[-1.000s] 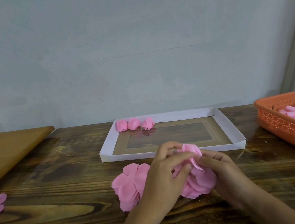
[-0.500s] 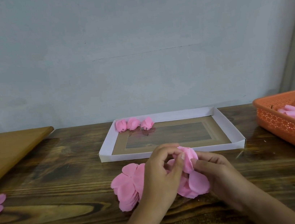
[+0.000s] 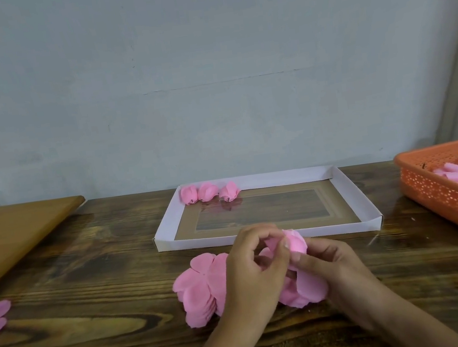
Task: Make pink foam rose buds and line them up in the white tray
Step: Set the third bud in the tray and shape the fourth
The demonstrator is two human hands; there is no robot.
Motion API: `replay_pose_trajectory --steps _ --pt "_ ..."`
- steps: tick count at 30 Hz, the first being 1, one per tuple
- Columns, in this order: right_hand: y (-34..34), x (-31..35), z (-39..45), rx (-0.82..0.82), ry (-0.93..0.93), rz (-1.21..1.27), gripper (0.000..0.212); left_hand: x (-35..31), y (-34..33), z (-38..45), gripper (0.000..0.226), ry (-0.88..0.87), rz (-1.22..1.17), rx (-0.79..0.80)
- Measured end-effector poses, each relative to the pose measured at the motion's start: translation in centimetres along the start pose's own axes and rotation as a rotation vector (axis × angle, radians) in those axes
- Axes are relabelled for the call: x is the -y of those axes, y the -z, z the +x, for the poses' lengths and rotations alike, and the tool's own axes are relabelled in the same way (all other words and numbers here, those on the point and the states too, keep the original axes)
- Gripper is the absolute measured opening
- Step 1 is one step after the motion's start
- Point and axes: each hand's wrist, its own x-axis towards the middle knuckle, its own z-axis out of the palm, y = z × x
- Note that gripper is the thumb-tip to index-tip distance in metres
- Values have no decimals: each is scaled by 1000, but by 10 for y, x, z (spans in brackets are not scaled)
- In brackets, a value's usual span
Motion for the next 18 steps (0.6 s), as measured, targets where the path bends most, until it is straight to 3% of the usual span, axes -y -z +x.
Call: replay_pose_trajectory --steps 6,18 --pt "4 1 2 -74 10 107 47 -6 4 7 46 275 -360 32" --pt "4 3 -1 -33 3 213 27 -3 13 14 24 313 -318 111"
